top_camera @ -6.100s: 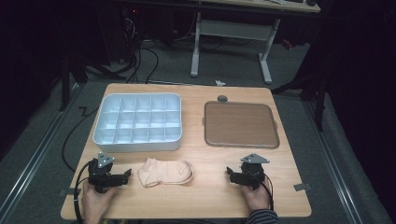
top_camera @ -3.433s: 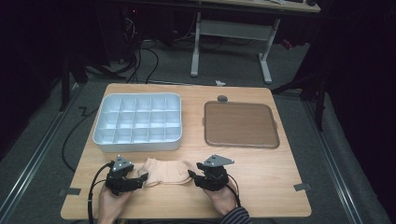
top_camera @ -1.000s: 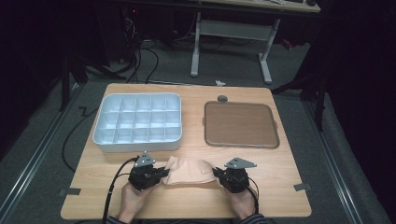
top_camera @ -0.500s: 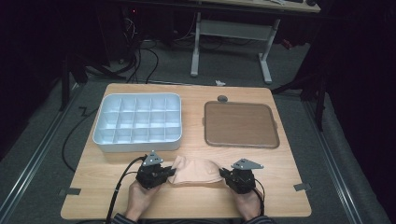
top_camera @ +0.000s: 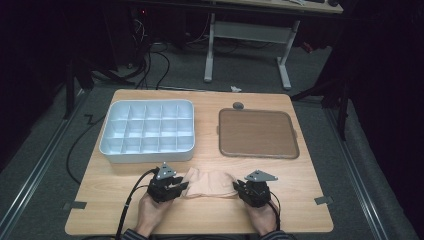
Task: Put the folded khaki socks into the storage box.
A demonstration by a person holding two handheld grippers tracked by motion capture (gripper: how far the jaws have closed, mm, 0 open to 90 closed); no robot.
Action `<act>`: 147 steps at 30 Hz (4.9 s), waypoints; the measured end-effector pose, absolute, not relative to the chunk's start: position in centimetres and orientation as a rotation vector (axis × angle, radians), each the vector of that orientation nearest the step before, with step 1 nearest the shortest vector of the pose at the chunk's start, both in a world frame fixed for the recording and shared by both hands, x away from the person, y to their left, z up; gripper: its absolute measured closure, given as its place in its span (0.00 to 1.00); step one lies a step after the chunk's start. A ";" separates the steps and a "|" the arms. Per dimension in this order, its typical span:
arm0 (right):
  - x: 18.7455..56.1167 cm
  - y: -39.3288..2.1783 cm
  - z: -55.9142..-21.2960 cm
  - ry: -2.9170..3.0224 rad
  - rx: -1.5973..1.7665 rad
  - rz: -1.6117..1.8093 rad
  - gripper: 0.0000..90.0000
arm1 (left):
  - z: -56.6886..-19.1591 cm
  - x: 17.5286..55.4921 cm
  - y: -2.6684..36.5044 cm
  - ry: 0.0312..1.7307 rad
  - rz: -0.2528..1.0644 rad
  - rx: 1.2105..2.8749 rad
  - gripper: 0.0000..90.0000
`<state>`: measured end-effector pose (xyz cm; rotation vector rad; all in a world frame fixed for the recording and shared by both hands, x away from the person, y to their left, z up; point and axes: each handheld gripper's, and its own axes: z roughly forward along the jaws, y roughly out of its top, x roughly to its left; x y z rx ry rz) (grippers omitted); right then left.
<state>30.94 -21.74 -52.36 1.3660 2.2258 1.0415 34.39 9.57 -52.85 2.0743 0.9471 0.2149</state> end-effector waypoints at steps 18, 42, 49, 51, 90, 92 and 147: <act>30.0 -22.3 -50.8 2.110 1.359 1.098 0.56 | -53.3 34.3 9.8 0.955 0.250 2.053 0.45; 30.5 -14.4 -51.7 2.346 1.214 1.181 0.86 | -53.3 33.8 9.6 1.051 0.235 2.014 0.54; 30.8 -13.5 -52.3 2.356 1.204 1.140 0.87 | -53.2 33.7 9.5 1.043 0.253 2.031 0.62; 30.9 -13.3 -52.4 2.355 1.208 1.133 0.87 | -53.2 33.7 9.6 1.042 0.241 2.031 0.66; 30.7 -12.7 -53.0 2.377 1.142 1.062 0.93 | -51.7 34.0 10.1 0.960 0.121 2.008 0.94; 30.7 -12.7 -53.0 2.380 1.145 1.062 0.94 | -51.4 34.0 10.1 0.951 0.117 2.001 0.94; 31.6 -10.2 -52.0 2.417 1.078 1.101 0.85 | -49.0 33.8 10.5 0.835 0.096 1.970 0.95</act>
